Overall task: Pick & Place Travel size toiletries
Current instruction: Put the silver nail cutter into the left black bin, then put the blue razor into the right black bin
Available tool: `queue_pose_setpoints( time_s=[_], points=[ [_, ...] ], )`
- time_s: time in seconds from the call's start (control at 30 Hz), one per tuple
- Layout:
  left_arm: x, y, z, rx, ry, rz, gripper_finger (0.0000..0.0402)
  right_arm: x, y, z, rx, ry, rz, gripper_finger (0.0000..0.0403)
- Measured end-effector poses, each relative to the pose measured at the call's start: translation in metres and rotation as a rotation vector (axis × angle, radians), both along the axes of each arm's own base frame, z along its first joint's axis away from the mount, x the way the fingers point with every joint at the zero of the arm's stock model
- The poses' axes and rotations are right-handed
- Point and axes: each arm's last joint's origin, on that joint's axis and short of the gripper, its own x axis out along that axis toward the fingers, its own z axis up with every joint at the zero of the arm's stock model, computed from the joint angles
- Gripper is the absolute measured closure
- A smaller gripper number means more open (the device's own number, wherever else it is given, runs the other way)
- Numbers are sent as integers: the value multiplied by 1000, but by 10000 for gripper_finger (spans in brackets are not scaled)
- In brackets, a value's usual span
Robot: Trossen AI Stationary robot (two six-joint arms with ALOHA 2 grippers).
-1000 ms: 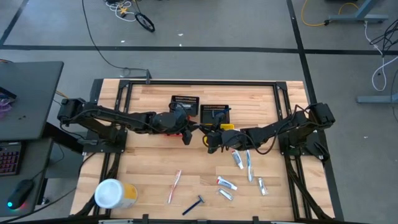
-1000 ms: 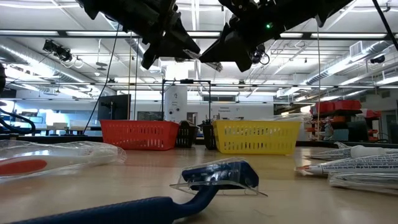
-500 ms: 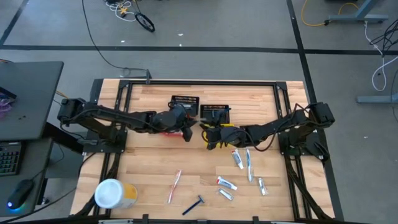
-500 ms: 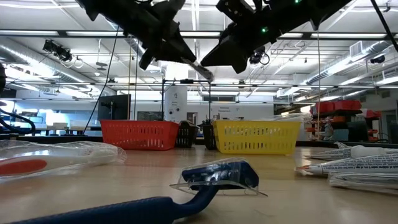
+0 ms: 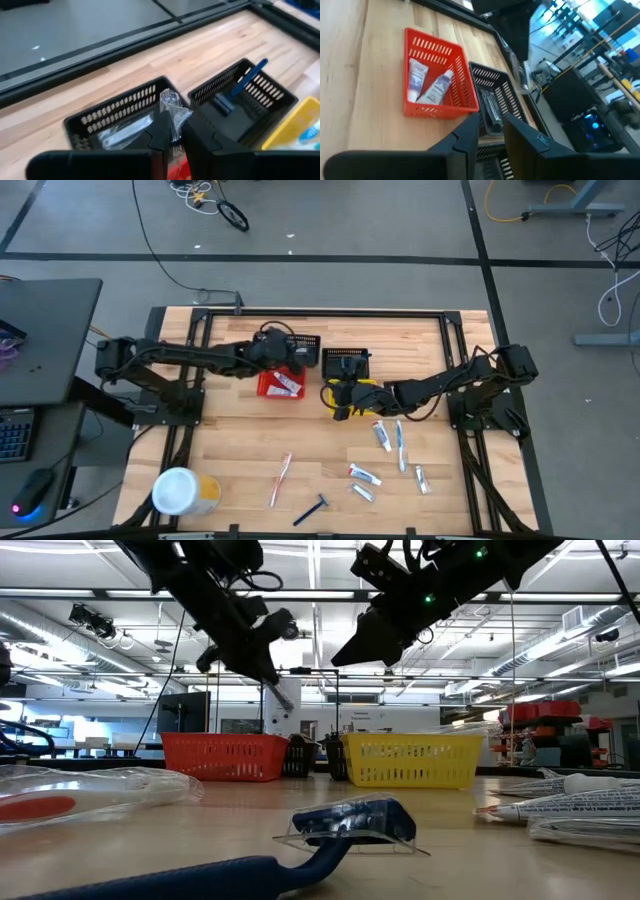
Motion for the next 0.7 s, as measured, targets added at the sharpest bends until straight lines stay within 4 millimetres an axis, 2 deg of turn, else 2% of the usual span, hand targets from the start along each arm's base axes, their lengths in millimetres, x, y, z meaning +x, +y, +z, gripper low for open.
queue_pose_setpoints(
  time_s=[0.23, 0.47, 0.7],
  points=[
    [8, 30, -32, -64, 36, -10, 364, 1, 2, -2, 75, -2, 66, 304],
    [14, 55, -59, -46, 93, 7, 325, 1, 4, -2, 157, -27, 73, 304],
    [12, 59, -61, 7, 169, -17, 303, 1, 4, -3, 133, 2, 125, 304]
  ],
)
